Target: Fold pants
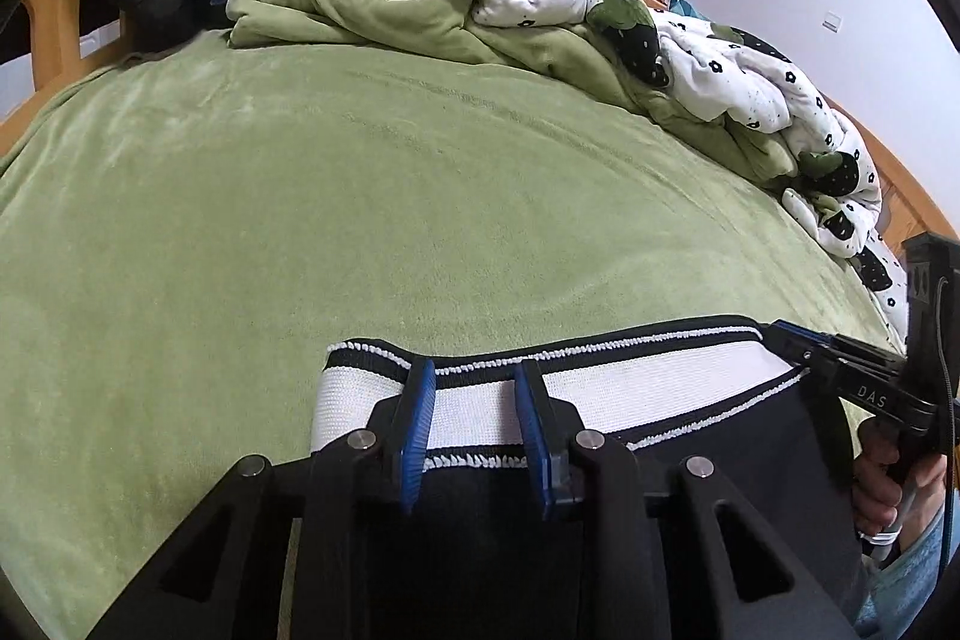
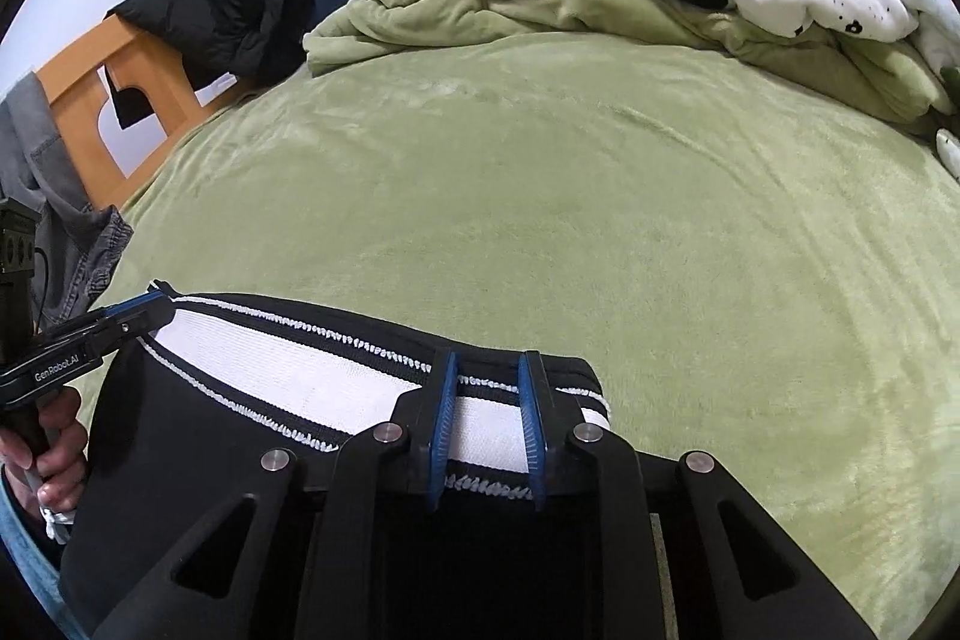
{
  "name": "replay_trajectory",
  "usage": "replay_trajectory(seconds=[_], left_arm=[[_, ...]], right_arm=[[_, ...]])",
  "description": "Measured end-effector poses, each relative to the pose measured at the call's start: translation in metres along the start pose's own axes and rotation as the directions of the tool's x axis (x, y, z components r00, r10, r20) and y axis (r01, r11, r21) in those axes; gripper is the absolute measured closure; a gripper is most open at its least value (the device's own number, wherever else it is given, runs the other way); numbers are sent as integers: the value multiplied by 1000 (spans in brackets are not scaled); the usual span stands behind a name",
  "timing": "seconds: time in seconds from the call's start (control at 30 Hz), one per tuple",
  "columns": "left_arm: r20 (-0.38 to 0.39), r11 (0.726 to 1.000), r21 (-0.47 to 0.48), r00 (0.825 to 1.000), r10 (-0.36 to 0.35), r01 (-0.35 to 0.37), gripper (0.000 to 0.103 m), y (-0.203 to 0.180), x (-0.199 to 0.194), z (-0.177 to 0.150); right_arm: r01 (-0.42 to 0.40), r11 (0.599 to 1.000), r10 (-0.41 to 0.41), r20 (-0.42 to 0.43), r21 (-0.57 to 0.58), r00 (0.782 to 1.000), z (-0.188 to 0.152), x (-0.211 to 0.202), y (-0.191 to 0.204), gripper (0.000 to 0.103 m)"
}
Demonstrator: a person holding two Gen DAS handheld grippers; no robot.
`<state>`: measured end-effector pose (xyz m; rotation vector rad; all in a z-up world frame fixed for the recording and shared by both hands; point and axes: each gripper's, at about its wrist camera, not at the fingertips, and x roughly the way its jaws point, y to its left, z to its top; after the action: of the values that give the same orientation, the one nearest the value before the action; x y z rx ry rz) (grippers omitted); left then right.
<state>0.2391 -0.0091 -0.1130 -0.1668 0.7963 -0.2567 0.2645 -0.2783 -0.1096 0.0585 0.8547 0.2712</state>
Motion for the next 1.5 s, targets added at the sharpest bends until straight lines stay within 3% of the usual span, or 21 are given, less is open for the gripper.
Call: replay_trajectory(seconds=[0.17,0.23,0.3,0.37,0.43,0.47,0.5,0.57,0.73,0.83,0.93,1.0,1.03,1.13,1.23,1.37,1.5], left_arm=[[15,1000,13,1000,19,-19,77,-4,-4,1],[41,999,25,998,37,-38,77,-8,-18,6],[109,999,40,994,9,-13,77,-13,-36,11],[133,997,69,991,32,-41,66,-16,-39,13],[64,995,84,997,47,-52,66,-15,-23,10],[-6,996,79,999,50,-49,66,-12,-8,7],[-26,996,76,998,50,-48,66,-10,1,4],[3,996,82,999,42,-42,65,-10,3,1],[-19,994,103,999,49,-47,65,-13,0,2],[-39,993,111,999,31,-27,63,-14,-11,-4],[-54,982,185,998,41,-31,54,-24,-31,-19],[-147,985,155,987,-57,80,52,-27,-37,-34],[-162,986,138,985,-68,91,52,-28,-40,-40],[-196,984,173,980,-15,49,52,-39,-50,-67],[-154,982,188,988,22,8,51,-42,-75,-94],[-137,996,66,989,-54,64,51,-24,-109,-128],[-110,994,110,994,4,8,49,-26,-130,-159]], right_arm=[[93,993,-92,20,-76,996,5,-10,15,74],[90,991,-88,24,-95,996,12,-16,19,74],[65,993,-60,53,-98,997,17,-24,22,74],[76,992,-62,134,-99,989,20,-33,25,69],[56,993,-41,138,-102,990,21,-30,27,55],[26,994,-14,108,-109,994,19,-24,28,55],[7,992,1,64,-122,998,17,-14,28,55],[22,990,-24,-7,-138,1000,9,7,26,55],[-15,998,14,-26,-55,1000,11,8,11,55],[58,995,-59,-4,-82,998,7,-7,19,55],[81,992,-80,11,-101,997,-12,-31,23,55],[71,992,-71,6,-108,997,-31,-50,24,55],[66,991,-67,-4,-112,998,-43,-58,24,55],[54,994,-54,2,-99,999,-80,-85,21,55],[13,999,-13,0,-44,1000,-116,-106,13,55],[-9,1000,9,5,23,1000,-146,-122,3,55],[-22,997,25,-47,68,999,-159,-125,2,55]])
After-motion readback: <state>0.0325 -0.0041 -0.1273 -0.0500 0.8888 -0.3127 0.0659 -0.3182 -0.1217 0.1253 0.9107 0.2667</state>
